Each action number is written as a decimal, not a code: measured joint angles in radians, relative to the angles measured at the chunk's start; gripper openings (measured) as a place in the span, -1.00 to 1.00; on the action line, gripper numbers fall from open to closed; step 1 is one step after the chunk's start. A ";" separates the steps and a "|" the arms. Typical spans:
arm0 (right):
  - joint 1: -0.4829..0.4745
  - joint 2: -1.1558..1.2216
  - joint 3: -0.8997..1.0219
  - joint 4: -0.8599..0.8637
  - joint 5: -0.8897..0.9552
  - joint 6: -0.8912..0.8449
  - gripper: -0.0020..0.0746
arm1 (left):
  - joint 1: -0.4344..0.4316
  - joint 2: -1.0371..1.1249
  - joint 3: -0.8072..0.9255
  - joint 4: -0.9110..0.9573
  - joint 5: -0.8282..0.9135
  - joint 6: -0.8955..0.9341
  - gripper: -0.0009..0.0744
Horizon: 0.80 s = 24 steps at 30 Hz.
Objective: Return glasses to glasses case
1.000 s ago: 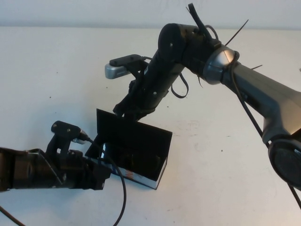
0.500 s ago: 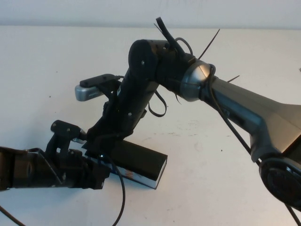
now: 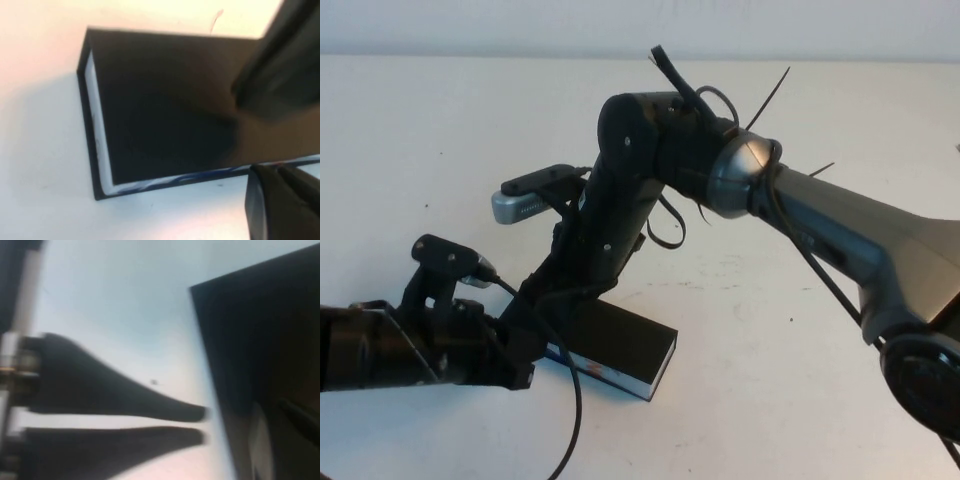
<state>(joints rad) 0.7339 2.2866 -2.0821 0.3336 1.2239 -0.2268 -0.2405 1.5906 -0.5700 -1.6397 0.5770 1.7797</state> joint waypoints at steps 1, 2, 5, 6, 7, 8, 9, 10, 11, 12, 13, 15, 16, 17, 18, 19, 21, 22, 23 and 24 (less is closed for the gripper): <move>0.000 -0.010 -0.002 -0.020 0.000 0.005 -0.98 | 0.000 -0.018 0.000 0.024 -0.010 -0.017 -0.98; 0.000 -0.023 -0.004 -0.050 0.000 0.013 -0.98 | 0.000 -0.042 0.000 0.045 -0.017 -0.038 -0.98; -0.004 -0.073 -0.006 -0.122 0.002 0.037 -0.98 | 0.000 -0.115 0.000 0.085 -0.028 -0.096 -0.98; -0.011 -0.089 -0.006 -0.133 0.002 0.043 -0.98 | 0.000 -0.145 0.000 0.098 -0.028 -0.115 -0.98; -0.015 -0.102 -0.006 -0.139 0.004 0.046 -0.98 | 0.000 -0.177 0.000 0.108 -0.025 -0.134 -0.98; -0.022 -0.117 -0.006 -0.142 0.004 0.053 -0.98 | 0.000 -0.213 0.000 0.121 -0.020 -0.149 -0.98; -0.030 -0.133 -0.006 -0.144 0.006 0.060 -0.98 | 0.000 -0.253 0.000 0.131 -0.015 -0.161 -0.98; -0.037 -0.146 -0.006 -0.146 0.007 0.064 -0.98 | 0.000 -0.289 0.002 0.138 -0.013 -0.170 -0.98; -0.043 -0.164 -0.006 -0.151 0.009 0.066 -0.98 | 0.000 -0.339 0.007 0.142 -0.013 -0.175 -0.98; -0.049 -0.185 -0.001 -0.156 0.009 0.070 -0.98 | 0.000 -0.395 0.016 0.145 -0.013 -0.183 -0.98; -0.052 -0.210 0.006 -0.163 0.009 0.073 -0.98 | 0.000 -0.443 0.024 0.145 -0.020 -0.189 -0.98; -0.054 -0.274 0.038 -0.185 0.009 0.088 -0.98 | 0.000 -0.580 0.053 0.149 -0.055 -0.215 -0.98; -0.054 -0.302 0.061 -0.191 0.011 0.095 -0.98 | 0.000 -0.653 0.070 0.149 -0.076 -0.222 -0.98; -0.054 -0.341 0.089 -0.193 0.011 0.102 -0.98 | 0.000 -0.729 0.088 0.151 -0.109 -0.227 -0.98; -0.054 -0.383 0.122 -0.195 0.011 0.109 -0.98 | 0.000 -0.806 0.106 0.151 -0.151 -0.229 -0.98; -0.054 -0.429 0.161 -0.197 0.011 0.113 -0.98 | 0.000 -0.868 0.121 0.151 -0.188 -0.230 -0.98; -0.054 -0.516 0.248 -0.202 0.011 0.129 -0.98 | 0.000 -1.019 0.158 0.151 -0.291 -0.233 -0.98; -0.054 -0.566 0.304 -0.202 0.011 0.140 -0.98 | 0.000 -1.078 0.171 0.149 -0.338 -0.233 -0.98; -0.054 -0.619 0.351 -0.202 0.011 0.145 -0.98 | 0.000 -1.149 0.189 0.149 -0.377 -0.233 -0.98; -0.054 -0.673 0.412 -0.204 0.008 0.153 -0.98 | 0.000 -1.216 0.209 0.147 -0.406 -0.233 -0.98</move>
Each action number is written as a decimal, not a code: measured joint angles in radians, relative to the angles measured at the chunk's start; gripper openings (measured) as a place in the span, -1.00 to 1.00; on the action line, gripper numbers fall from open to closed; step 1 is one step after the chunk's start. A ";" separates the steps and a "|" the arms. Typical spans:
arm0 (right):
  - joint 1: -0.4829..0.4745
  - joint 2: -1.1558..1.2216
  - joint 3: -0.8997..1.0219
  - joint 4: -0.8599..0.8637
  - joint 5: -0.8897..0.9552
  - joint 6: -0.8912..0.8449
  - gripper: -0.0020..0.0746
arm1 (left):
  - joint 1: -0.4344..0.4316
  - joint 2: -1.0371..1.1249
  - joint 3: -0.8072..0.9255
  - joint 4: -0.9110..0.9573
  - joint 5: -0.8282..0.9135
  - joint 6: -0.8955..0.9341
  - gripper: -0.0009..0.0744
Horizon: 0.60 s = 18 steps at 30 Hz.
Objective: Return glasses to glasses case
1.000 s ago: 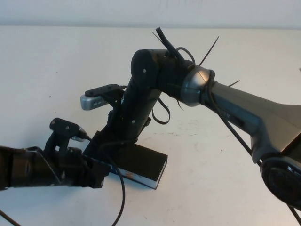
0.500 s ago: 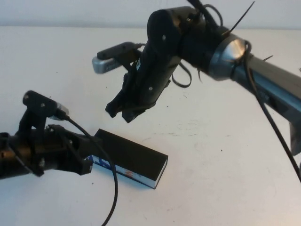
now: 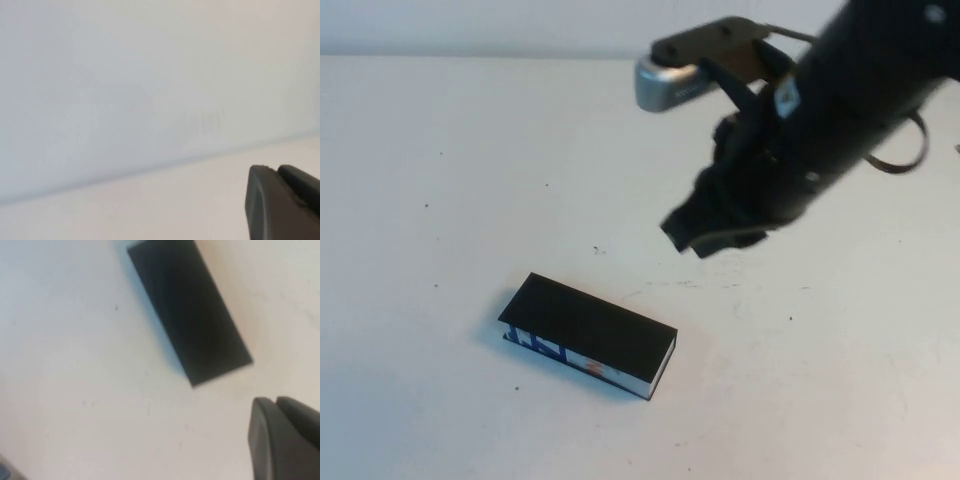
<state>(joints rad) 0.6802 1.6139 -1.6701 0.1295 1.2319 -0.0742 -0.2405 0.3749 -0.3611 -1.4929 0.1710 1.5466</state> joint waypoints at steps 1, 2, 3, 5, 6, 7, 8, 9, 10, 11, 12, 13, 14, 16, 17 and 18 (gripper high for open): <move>0.000 -0.055 0.063 -0.002 -0.010 0.009 -0.98 | 0.000 -0.062 0.021 -0.002 -0.020 -0.002 -0.98; 0.000 -0.100 0.125 -0.005 -0.021 0.013 -0.98 | 0.000 -0.118 0.043 -0.002 -0.031 -0.008 -0.98; 0.000 -0.157 0.188 -0.009 -0.039 0.019 -0.98 | 0.000 -0.167 0.064 -0.004 -0.038 -0.018 -0.98; 0.000 -0.264 0.299 -0.013 -0.079 0.026 -0.98 | 0.000 -0.233 0.108 -0.006 -0.062 -0.049 -0.98; 0.000 -0.325 0.357 -0.015 -0.104 0.030 -0.98 | 0.000 -0.259 0.133 -0.006 -0.080 -0.061 -0.98; 0.000 -0.385 0.413 -0.015 -0.128 0.038 -0.98 | 0.000 -0.276 0.159 -0.008 -0.098 -0.070 -0.98; 0.000 -0.445 0.457 -0.017 -0.154 0.042 -0.98 | 0.000 -0.282 0.180 -0.008 -0.113 -0.076 -0.98; 0.000 -0.505 0.509 -0.017 -0.180 0.046 -0.98 | 0.000 -0.287 0.205 -0.010 -0.125 -0.080 -0.98; 0.000 -0.565 0.560 -0.017 -0.208 0.048 -0.98 | 0.000 -0.287 0.229 -0.010 -0.131 -0.082 -0.98; 0.000 -0.612 0.611 -0.017 -0.234 0.048 -0.98 | 0.000 -0.287 0.253 -0.010 -0.134 -0.083 -0.98; 0.000 -0.671 0.662 -0.017 -0.270 0.048 -0.98 | 0.000 -0.289 0.277 -0.010 -0.136 -0.083 -0.98; 0.000 -0.730 0.713 -0.017 -0.313 0.048 -0.98 | 0.000 -0.289 0.300 -0.012 -0.137 -0.083 -0.98; 0.000 -0.777 0.754 -0.017 -0.349 0.049 -0.98 | 0.000 -0.289 0.317 -0.012 -0.138 -0.083 -0.98; 0.000 -0.891 0.855 -0.017 -0.451 0.050 -0.98 | 0.000 -0.289 0.359 -0.012 -0.139 -0.083 -0.98; 0.000 -0.935 0.894 -0.017 -0.504 0.050 -0.98 | 0.000 -0.289 0.372 -0.012 -0.141 -0.083 -0.98; 0.000 -0.990 0.940 -0.017 -0.554 0.052 -0.98 | 0.000 -0.289 0.381 -0.012 -0.141 -0.083 -0.98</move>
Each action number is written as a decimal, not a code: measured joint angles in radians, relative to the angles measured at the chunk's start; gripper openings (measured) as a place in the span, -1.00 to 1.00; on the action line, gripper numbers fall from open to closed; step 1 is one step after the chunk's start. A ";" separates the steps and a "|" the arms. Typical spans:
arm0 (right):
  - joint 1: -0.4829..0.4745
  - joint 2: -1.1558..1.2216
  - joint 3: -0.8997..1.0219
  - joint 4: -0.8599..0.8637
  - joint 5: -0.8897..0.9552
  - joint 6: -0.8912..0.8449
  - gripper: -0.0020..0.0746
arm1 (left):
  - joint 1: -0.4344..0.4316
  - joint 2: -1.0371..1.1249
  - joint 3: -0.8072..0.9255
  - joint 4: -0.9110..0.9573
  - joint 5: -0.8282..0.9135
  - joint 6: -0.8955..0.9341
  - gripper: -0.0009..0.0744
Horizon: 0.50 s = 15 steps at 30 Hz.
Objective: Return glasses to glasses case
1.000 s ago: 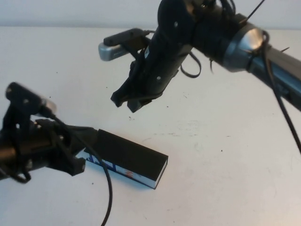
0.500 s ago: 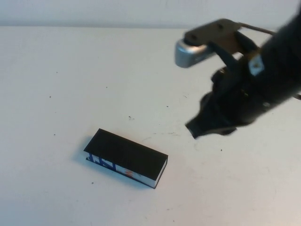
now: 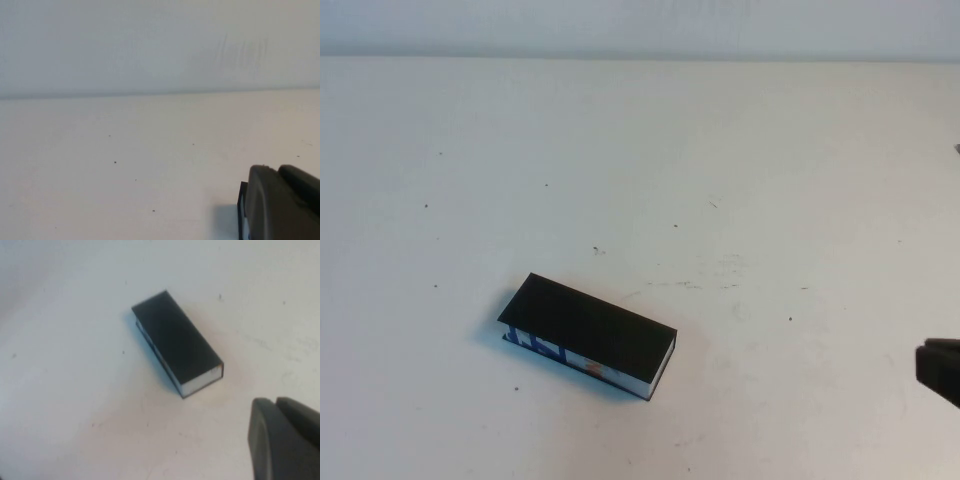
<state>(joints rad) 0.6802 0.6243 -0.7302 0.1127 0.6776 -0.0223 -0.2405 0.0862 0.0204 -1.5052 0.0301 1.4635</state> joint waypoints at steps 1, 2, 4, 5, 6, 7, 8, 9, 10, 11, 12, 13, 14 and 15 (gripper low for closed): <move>0.000 -0.050 0.044 0.000 -0.047 0.000 -0.98 | 0.000 0.000 0.004 0.000 -0.001 0.000 -0.98; 0.000 -0.096 0.077 0.000 -0.079 0.000 -0.98 | 0.000 0.000 0.004 0.000 -0.001 0.000 -0.98; 0.000 -0.173 0.150 0.002 -0.149 0.000 -0.98 | 0.000 0.000 0.006 0.000 -0.001 0.000 -0.98; 0.000 -0.199 0.181 0.007 -0.172 0.000 -0.98 | 0.000 0.000 0.006 0.000 -0.001 0.000 -0.98; 0.000 -0.227 0.208 0.016 -0.196 0.000 -0.98 | 0.000 0.000 0.006 0.000 -0.001 0.000 -0.98; 0.000 -0.249 0.230 0.025 -0.211 0.000 -0.98 | 0.000 0.000 0.006 0.000 -0.001 0.000 -0.98; 0.000 -0.264 0.245 0.034 -0.219 0.000 -0.98 | 0.000 0.000 0.006 0.000 -0.001 0.000 -0.98; 0.000 -0.279 0.260 0.041 -0.219 0.000 -0.98 | 0.000 0.000 0.006 0.000 -0.002 0.000 -0.98; 0.000 -0.290 0.268 0.043 -0.219 0.000 -0.98 | 0.000 0.000 0.006 0.000 -0.002 0.000 -0.98; 0.000 -0.296 0.273 0.043 -0.212 0.000 -0.98 | 0.000 0.000 0.006 0.000 -0.002 0.000 -0.98; 0.000 -0.299 0.277 0.043 -0.204 0.000 -0.98 | 0.000 0.000 0.006 0.000 -0.002 0.000 -0.98; 0.000 -0.300 0.279 0.045 -0.192 0.000 -0.98 | 0.000 0.000 0.006 0.000 -0.002 0.000 -0.98; 0.000 -0.300 0.279 0.045 -0.182 0.000 -0.98 | 0.000 0.000 0.006 0.000 -0.002 0.000 -0.98; 0.000 -0.300 0.279 0.045 -0.172 0.000 -0.98 | 0.000 0.000 0.006 0.000 -0.002 0.000 -0.98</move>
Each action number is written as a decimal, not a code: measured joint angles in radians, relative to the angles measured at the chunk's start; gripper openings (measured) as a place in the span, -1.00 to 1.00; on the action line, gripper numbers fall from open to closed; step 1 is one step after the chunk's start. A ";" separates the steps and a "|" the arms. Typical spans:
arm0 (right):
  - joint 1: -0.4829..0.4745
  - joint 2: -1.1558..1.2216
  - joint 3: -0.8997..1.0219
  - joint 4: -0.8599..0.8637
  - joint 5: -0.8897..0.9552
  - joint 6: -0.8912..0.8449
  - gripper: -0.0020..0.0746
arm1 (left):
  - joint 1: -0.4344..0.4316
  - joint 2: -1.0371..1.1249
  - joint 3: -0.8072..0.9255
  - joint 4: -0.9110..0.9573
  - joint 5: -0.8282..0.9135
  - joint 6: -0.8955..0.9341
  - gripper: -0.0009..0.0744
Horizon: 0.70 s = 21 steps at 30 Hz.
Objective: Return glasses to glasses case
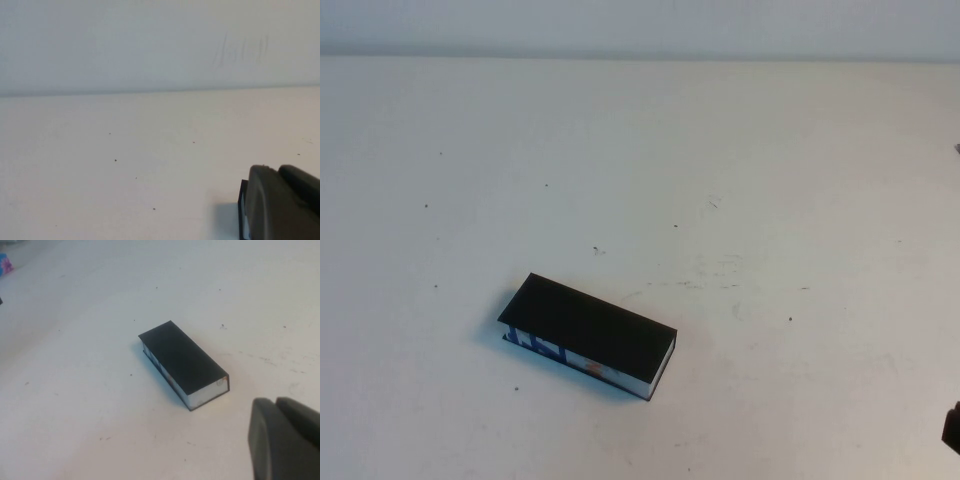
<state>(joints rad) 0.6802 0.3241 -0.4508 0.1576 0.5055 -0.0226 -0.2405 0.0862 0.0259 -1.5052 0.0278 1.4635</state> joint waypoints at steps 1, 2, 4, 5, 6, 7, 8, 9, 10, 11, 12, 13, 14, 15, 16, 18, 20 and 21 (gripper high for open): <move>0.000 0.000 0.000 0.002 0.008 0.000 -0.98 | 0.000 0.000 0.000 0.000 0.000 0.000 -0.98; 0.000 0.000 0.000 0.002 0.016 0.000 -0.98 | 0.000 0.000 0.000 0.000 0.000 0.000 -0.98; 0.000 0.000 0.000 0.002 0.027 0.000 -0.98 | 0.000 0.000 0.000 0.000 0.000 0.000 -0.98; 0.000 0.000 0.000 -0.006 0.030 0.000 -0.98 | 0.000 0.000 0.000 0.000 0.000 0.000 -0.98; 0.000 0.000 0.000 -0.025 0.031 0.000 -0.98 | 0.000 0.000 0.000 0.000 0.000 0.000 -0.98; 0.000 0.000 0.000 -0.050 0.031 0.000 -0.98 | 0.000 0.000 0.000 0.000 0.000 0.000 -0.98; 0.000 0.000 0.000 -0.072 0.027 0.003 -0.98 | 0.000 0.000 0.000 0.000 0.000 0.000 -0.98; 0.000 0.000 0.002 -0.102 0.014 0.005 -0.98 | 0.000 0.000 0.000 0.000 0.000 0.000 -0.98; -0.005 0.000 0.013 -0.139 -0.016 0.016 -0.98 | 0.000 0.000 0.000 0.000 0.000 0.000 -0.98; -0.025 0.000 0.025 -0.177 -0.050 0.033 -0.98 | 0.000 0.000 0.000 0.000 0.000 0.000 -0.98; -0.056 0.000 0.046 -0.207 -0.102 0.053 -0.98 | 0.000 0.000 0.000 0.000 0.000 0.000 -0.98; -0.110 0.000 0.075 -0.227 -0.163 0.073 -0.98 | 0.000 0.000 0.000 0.000 0.000 0.000 -0.98; -0.163 0.000 0.103 -0.237 -0.228 0.083 -0.98 | 0.000 0.000 0.000 0.000 0.000 0.000 -0.98; -0.249 -0.003 0.142 -0.244 -0.292 0.091 -0.98 | 0.000 0.000 0.000 0.000 0.000 0.000 -0.98; -0.308 -0.013 0.184 -0.251 -0.350 0.098 -0.98 | 0.000 0.000 0.000 0.000 0.000 0.000 -0.98; -0.447 -0.047 0.268 -0.256 -0.433 0.102 -0.98 | 0.000 0.000 0.000 0.000 0.000 0.000 -0.98; -0.560 -0.106 0.337 -0.254 -0.489 0.106 -0.98 | 0.000 0.000 0.000 0.000 0.000 0.000 -0.98; -0.604 -0.141 0.371 -0.246 -0.506 0.108 -0.98 | 0.000 0.000 0.000 0.000 0.000 0.000 -0.98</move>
<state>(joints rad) 0.0760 0.1833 -0.0794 -0.0888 0.0000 0.0853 -0.2405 0.0862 0.0259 -1.5052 0.0278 1.4635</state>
